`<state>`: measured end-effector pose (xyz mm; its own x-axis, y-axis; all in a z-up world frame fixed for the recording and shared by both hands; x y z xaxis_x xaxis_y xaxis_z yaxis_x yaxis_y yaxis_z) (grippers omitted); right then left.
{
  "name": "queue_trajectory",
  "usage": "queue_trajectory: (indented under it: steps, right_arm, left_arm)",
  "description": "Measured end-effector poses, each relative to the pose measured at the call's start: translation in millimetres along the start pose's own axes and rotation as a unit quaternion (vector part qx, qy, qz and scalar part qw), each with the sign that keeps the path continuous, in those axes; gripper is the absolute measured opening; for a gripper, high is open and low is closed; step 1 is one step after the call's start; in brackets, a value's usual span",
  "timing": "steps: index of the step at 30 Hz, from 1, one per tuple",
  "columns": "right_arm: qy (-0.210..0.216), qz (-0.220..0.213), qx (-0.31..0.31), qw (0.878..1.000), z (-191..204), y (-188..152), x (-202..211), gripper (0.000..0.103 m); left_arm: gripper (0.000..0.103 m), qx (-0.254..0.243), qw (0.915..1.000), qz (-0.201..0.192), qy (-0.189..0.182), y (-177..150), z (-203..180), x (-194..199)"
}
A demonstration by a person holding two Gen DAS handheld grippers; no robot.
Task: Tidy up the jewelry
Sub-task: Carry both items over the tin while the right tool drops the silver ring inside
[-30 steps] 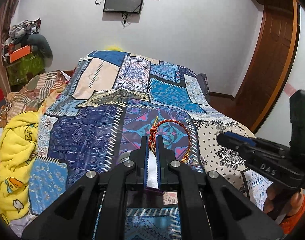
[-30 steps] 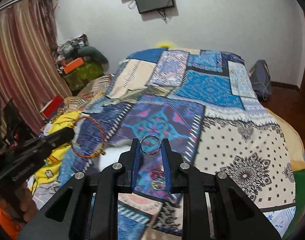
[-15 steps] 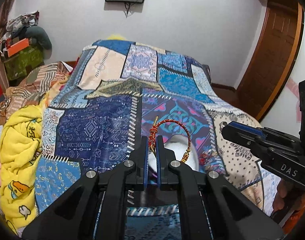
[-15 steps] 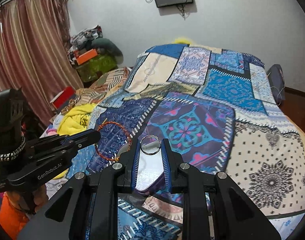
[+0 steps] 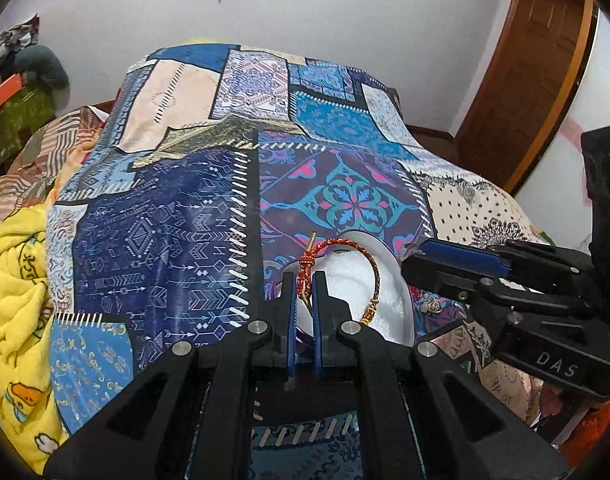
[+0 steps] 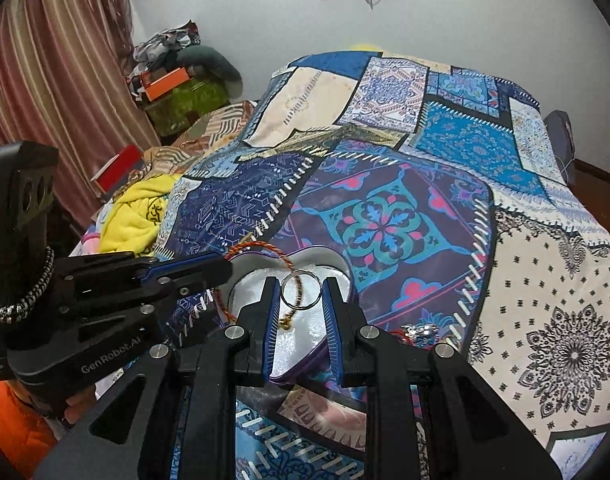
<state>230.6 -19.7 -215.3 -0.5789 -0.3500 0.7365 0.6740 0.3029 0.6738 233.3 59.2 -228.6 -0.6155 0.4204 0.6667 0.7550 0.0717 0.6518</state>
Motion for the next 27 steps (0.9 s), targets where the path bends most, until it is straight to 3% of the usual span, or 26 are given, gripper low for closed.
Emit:
queue_trajectory:
  steps: [8, 16, 19, 21, 27]
  right_arm:
    - [0.005, 0.015, 0.017, 1.0, 11, -4, -14, 0.02]
    - [0.01, 0.024, 0.028, 0.999, 16, -5, -23, 0.02]
    - [0.01, 0.025, 0.033, 0.999, 18, -5, -25, 0.02]
    - [0.01, 0.025, 0.036, 0.999, 20, -5, -27, 0.02]
    - [0.002, 0.032, 0.047, 0.998, 23, -7, -34, 0.02]
  left_arm:
    - [0.005, -0.001, 0.9999, 0.014, -0.007, -2, 4, -10]
    - [0.007, -0.021, 0.9996, 0.013, 0.012, -3, 3, -6]
    - [0.016, -0.015, 0.9996, 0.009, 0.022, -2, 9, -3]
    - [0.031, -0.011, 0.9996, 0.006, 0.026, -1, 13, 0]
    - [0.034, -0.007, 0.9985, -0.012, 0.052, 2, 24, 16]
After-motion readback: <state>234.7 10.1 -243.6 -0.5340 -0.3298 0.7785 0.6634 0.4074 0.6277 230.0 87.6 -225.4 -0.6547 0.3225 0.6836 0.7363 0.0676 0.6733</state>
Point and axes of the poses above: each gripper's, at about its wrist camera, not at the fingertips, and x roughly against the way its jaws point, z to its left, y to its top, the point moved 7 cm from there along -x, roughly the way its jaws point, and after that the axes turned 15 degrees about -y, right-handed, at the moved point
